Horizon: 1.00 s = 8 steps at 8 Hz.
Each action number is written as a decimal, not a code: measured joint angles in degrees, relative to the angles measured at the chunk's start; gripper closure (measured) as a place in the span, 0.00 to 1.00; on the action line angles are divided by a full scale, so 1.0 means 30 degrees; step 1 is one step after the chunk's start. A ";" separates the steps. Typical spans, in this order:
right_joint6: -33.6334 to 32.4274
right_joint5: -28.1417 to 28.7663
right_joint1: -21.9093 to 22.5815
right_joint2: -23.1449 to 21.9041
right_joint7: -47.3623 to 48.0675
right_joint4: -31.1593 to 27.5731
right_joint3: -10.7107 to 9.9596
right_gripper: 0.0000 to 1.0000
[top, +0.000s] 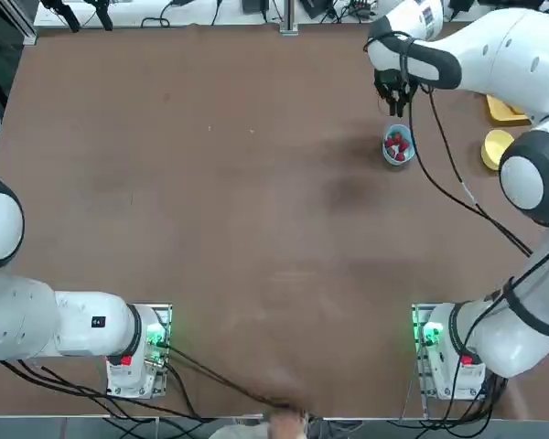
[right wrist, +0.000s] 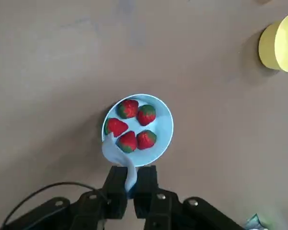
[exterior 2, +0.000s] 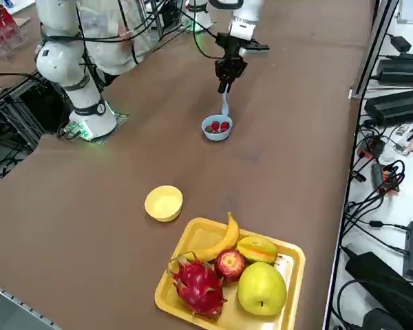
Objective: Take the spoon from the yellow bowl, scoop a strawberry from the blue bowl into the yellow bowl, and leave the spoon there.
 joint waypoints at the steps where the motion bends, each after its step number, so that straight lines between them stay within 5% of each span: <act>1: 0.0027 0.0269 -0.0234 -0.0005 -0.0025 -0.0070 -0.0009 0.89; 8: 0.1619 0.2994 -0.1922 -0.1391 -0.2459 -0.2061 -0.0054 0.89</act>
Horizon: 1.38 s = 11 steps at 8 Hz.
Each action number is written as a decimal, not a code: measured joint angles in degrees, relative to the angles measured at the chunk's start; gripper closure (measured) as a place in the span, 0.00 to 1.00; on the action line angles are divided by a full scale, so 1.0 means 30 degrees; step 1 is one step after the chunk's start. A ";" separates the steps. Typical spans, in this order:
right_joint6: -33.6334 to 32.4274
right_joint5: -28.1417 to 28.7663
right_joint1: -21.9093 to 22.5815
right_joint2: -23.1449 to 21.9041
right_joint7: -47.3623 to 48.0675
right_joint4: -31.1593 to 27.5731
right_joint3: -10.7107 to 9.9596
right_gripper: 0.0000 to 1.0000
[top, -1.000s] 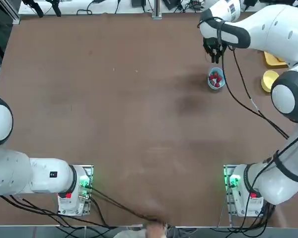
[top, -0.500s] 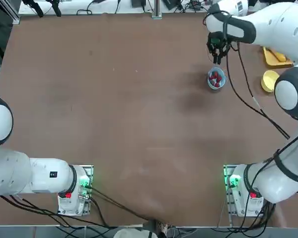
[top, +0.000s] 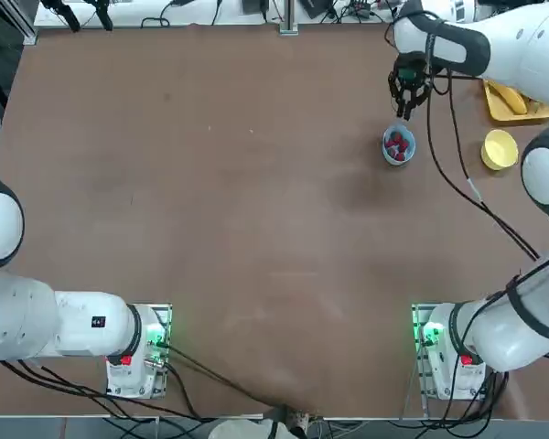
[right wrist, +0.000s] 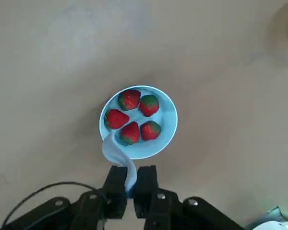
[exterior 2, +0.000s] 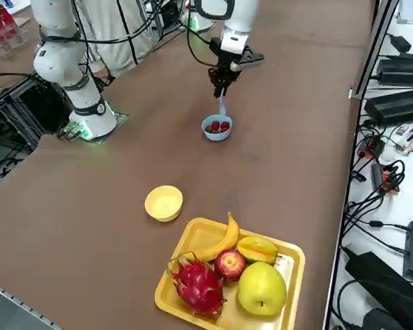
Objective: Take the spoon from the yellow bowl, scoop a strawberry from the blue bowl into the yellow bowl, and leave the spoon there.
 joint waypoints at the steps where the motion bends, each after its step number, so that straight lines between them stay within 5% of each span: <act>1: 0.0308 0.0006 -0.0015 0.0001 0.0000 -0.0300 -0.0001 0.89; 11: 0.1567 0.0435 -0.0246 0.0130 0.0000 -0.1649 0.0001 0.89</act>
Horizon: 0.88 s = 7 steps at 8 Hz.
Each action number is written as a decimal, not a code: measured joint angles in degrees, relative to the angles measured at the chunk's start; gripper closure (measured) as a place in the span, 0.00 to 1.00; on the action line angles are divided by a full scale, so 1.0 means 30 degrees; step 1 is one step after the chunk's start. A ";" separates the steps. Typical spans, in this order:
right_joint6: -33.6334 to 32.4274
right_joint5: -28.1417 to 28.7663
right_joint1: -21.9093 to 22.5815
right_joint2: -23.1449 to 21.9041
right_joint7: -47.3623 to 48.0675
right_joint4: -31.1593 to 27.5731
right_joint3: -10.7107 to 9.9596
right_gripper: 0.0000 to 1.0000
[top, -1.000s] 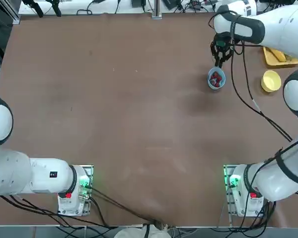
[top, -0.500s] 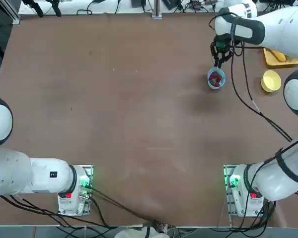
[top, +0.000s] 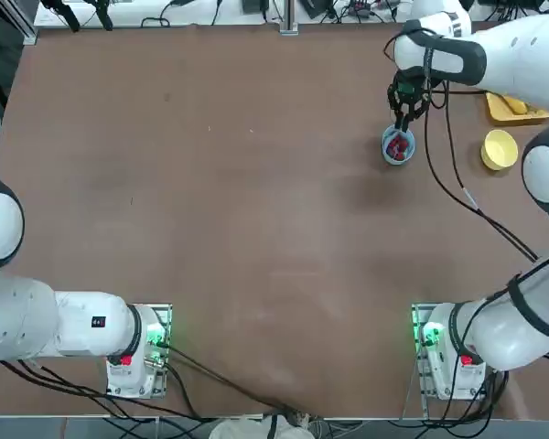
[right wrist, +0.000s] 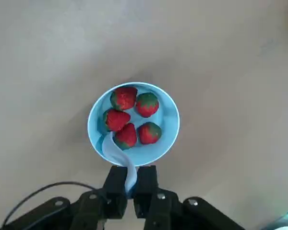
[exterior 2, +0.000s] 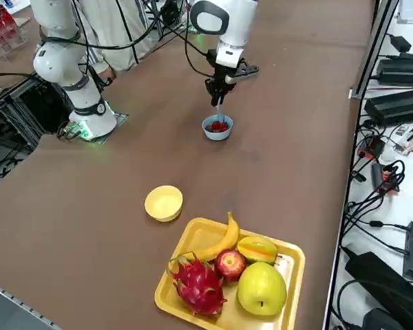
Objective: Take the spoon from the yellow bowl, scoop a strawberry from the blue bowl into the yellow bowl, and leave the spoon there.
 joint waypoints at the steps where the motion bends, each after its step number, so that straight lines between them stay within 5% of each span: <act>1: 0.0000 -0.0011 -0.0002 0.0074 0.0001 -0.0084 -0.0014 0.89; 7: -0.0401 -0.1592 0.0574 0.0347 0.0103 -0.0015 0.0055 0.89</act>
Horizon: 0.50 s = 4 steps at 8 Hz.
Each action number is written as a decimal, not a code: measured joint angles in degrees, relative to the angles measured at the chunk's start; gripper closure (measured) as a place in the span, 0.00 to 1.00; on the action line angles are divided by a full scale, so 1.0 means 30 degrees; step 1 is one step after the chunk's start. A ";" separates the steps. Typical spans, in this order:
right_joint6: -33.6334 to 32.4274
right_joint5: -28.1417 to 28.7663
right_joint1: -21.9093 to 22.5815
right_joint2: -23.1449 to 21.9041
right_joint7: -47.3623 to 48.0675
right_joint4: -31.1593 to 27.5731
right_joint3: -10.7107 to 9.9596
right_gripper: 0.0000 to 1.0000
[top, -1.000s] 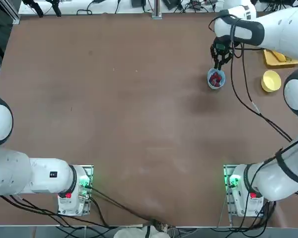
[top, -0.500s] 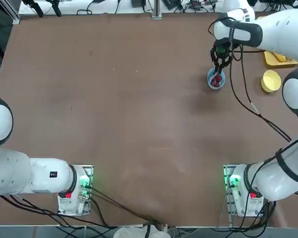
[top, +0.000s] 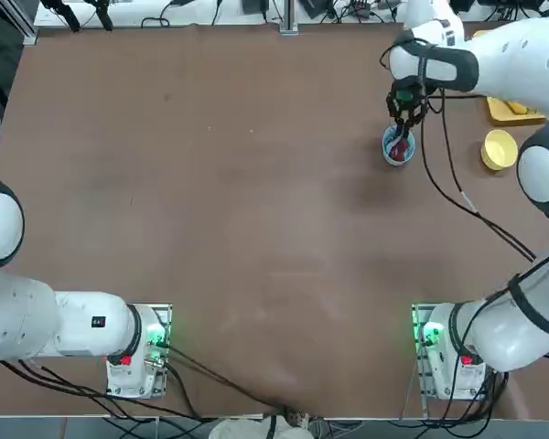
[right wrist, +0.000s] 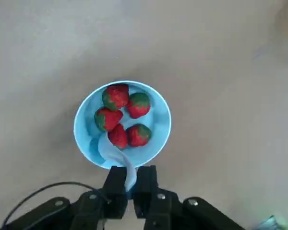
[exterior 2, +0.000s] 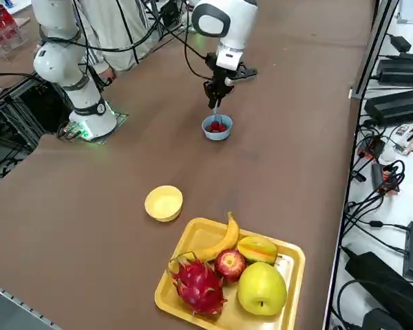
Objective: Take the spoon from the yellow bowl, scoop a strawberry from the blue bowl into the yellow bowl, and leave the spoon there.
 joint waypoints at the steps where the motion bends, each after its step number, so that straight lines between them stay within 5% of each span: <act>1: -0.0467 -0.0703 0.0450 0.0208 0.0064 0.0304 0.0020 0.89; 4: -0.2269 -0.2865 0.1884 0.1605 0.0803 0.2019 0.0109 0.89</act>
